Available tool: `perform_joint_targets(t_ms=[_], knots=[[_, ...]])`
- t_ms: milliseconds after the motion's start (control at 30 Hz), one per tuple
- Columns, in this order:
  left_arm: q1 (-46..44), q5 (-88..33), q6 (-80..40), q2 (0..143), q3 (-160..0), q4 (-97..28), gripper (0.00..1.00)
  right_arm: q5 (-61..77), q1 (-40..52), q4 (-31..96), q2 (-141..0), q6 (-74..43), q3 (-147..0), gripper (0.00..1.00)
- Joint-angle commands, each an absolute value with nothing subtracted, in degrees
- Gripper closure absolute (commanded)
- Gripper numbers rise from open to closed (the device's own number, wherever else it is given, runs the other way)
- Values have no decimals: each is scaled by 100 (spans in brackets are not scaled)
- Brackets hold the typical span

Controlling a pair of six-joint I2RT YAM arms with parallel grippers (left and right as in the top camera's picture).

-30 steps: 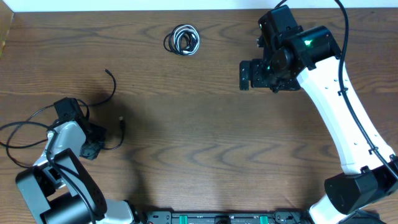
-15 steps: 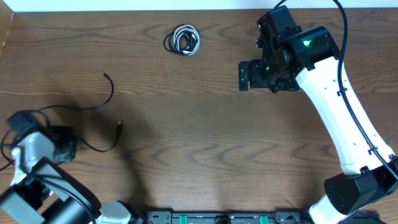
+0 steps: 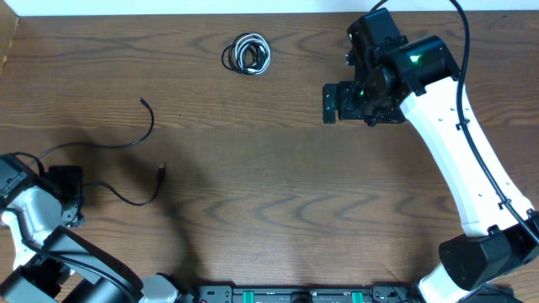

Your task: Untangle cables

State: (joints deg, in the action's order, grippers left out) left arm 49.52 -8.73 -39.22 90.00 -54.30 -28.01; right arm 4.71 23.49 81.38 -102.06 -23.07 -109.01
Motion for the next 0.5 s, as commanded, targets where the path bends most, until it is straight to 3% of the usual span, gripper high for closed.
perform_joint_targets(t_ms=[0,467], knots=[[4921,-47,-3815,8991,-5487,-2733,10,467,2373,8182,-10232,-2351,-10895,1],[4932,156,-3177,9522,-5489,-2198,10,467,2375,8204,-10232,-2351,-10895,1]])
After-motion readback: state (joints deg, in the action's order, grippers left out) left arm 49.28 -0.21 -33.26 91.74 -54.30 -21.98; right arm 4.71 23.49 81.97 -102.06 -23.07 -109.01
